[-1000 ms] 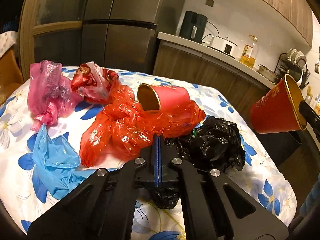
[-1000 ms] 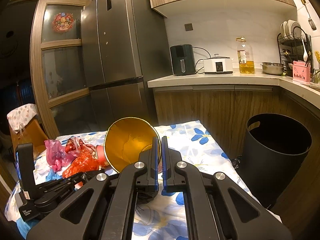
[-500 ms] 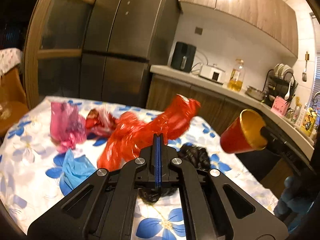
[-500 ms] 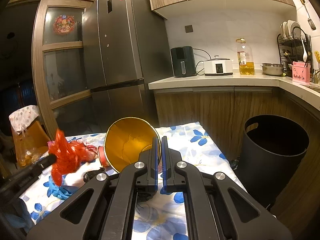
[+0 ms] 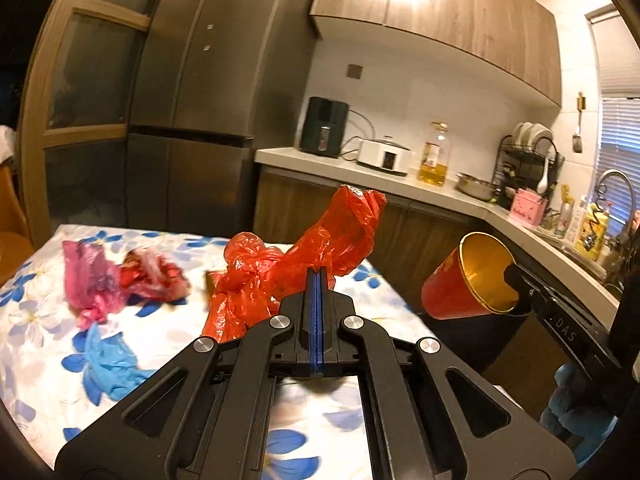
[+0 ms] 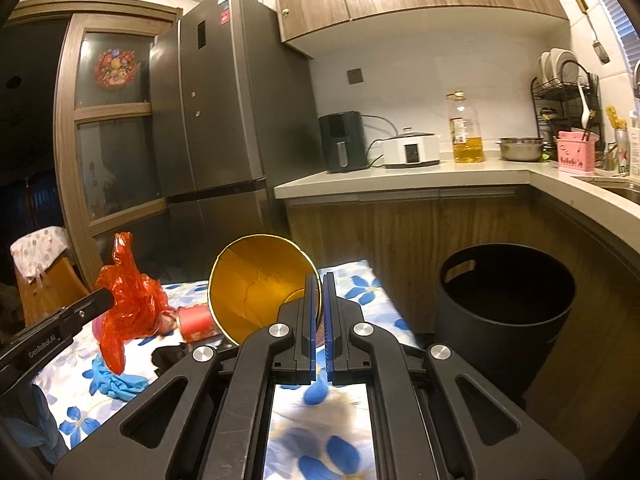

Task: Collect trash
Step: 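Carry the red bag and the cup over the black bin with both tools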

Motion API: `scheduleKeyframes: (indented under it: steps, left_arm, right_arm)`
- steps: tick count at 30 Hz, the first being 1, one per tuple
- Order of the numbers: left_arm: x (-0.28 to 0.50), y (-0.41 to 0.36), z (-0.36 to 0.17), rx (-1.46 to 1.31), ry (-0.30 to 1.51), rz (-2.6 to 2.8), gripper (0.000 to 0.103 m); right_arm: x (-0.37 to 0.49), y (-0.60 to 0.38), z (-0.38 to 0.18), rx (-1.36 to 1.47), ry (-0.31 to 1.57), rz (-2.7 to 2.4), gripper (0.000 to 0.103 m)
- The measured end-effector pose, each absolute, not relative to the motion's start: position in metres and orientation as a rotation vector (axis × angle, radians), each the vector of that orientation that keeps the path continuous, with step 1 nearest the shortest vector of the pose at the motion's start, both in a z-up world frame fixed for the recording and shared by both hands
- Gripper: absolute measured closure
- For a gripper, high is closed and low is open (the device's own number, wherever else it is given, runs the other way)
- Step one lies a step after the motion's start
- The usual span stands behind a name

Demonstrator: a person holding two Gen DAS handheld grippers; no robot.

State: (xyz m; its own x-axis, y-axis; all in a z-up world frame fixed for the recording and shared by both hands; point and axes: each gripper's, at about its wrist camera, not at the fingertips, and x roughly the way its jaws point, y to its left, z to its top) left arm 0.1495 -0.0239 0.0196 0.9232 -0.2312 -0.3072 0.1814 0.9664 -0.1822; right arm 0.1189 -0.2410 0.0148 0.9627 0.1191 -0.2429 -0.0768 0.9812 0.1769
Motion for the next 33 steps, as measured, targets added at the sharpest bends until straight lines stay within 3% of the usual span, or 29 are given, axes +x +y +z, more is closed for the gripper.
scheduleKeyframes:
  steps: [21,33]
  left_arm:
    - [0.194,-0.202,0.058,-0.064,0.232,-0.552,0.103]
    - [0.233,-0.28,0.051,-0.051,0.218,-0.705,0.103]
  right_arm:
    - [0.111,-0.363,0.037,0.184,0.154,-0.177,0.099]
    - [0.129,-0.416,0.029,0.213,0.162,-0.284,0.099]
